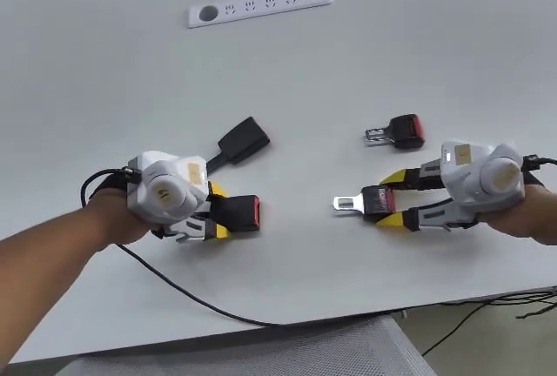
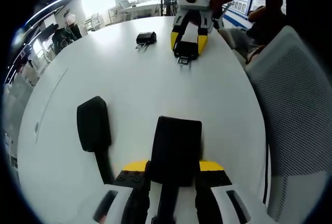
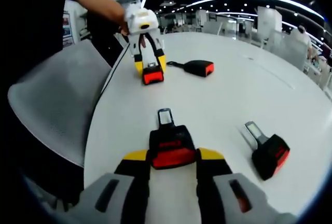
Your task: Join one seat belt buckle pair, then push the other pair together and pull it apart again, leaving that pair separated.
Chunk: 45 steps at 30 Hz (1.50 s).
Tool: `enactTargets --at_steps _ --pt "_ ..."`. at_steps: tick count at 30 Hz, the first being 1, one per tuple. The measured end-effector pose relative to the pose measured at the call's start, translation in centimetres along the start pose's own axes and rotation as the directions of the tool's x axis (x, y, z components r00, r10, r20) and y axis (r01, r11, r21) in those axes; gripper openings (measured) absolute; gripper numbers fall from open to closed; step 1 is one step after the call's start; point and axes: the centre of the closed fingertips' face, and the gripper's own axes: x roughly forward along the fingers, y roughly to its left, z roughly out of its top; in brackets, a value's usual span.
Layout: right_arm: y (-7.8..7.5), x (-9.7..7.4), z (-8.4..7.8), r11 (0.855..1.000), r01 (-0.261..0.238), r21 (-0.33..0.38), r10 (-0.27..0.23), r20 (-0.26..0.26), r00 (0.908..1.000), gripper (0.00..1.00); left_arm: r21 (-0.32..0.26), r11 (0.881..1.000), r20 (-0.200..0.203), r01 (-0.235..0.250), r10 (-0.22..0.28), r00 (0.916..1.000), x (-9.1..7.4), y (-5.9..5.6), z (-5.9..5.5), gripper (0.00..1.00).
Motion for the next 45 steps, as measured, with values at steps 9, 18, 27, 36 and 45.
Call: enactTargets --at_steps 9,18,27,36,45 --pt "1.4 3.3 2.5 1.000 -0.013 0.002 0.012 0.072 0.9973 0.34 -0.001 1.000 -0.017 0.003 -0.003 0.9998 0.0 -0.2 0.1 0.34" --pt "2.7 6.0 4.3 0.999 -0.048 -0.004 0.048 0.104 0.9934 0.34 0.018 1.000 -0.046 0.013 -0.013 0.9988 0.0 -0.1 -0.1 0.34" --pt "2.5 8.2 5.6 0.999 -0.038 -0.003 0.038 0.104 0.9938 0.34 0.027 0.999 -0.061 0.017 -0.015 0.9980 0.1 0.0 -0.3 0.34" --pt "2.5 8.1 5.6 0.999 -0.034 -0.016 0.035 0.062 0.9974 0.34 0.040 0.999 -0.062 0.014 -0.012 0.9980 0.2 0.0 -0.3 0.34" --pt "2.6 8.6 5.9 0.999 0.016 -0.037 -0.016 -0.008 0.9998 0.34 0.033 0.999 -0.049 0.006 -0.005 0.9988 0.3 0.0 -0.3 0.34"
